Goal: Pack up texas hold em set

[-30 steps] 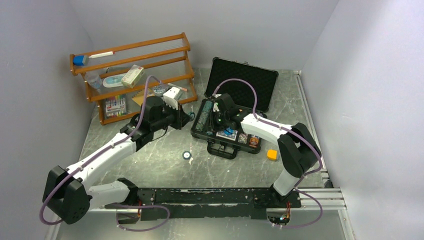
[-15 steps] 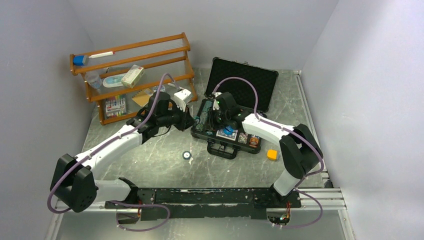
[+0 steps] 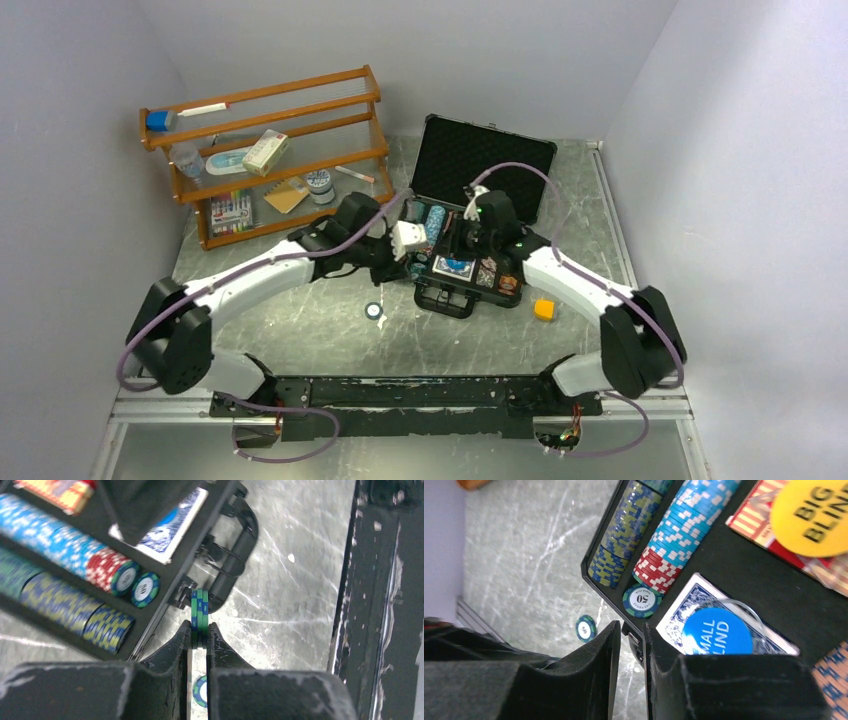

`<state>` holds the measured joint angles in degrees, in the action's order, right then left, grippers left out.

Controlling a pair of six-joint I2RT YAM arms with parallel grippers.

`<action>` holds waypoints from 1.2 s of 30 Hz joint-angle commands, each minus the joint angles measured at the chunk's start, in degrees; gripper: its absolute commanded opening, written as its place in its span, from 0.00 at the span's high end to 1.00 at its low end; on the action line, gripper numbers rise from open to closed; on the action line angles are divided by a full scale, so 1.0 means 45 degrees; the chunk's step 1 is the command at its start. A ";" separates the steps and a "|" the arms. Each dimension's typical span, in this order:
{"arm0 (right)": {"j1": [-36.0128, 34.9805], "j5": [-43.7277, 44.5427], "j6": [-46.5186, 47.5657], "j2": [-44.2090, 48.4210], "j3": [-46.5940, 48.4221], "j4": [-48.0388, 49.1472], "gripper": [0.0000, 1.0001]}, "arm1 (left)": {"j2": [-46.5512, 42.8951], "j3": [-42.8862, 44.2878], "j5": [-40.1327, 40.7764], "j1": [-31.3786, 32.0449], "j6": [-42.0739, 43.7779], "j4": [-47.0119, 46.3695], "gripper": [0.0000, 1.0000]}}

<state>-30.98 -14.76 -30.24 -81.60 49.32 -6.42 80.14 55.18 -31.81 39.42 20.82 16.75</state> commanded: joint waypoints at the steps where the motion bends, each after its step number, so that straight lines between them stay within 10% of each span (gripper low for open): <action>1: 0.0717 0.0355 -0.1389 0.1656 -0.0864 0.0724 0.73 | 0.1371 0.1821 -0.0362 0.0642 0.2913 0.1511 0.93; 31: 0.3194 0.0073 -0.2207 0.4188 -0.2386 0.0415 0.70 | 0.5414 0.4406 0.3869 0.0988 0.4183 0.1524 0.92; 36: 0.3222 0.0039 -0.2186 0.4169 -0.2353 0.0366 0.70 | 0.5650 0.4808 0.4329 0.1011 0.4018 0.1882 0.72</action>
<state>-17.19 -14.00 -40.23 -63.16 39.09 -4.60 103.72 74.37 -16.73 44.10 37.98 25.19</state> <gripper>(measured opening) 0.302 0.228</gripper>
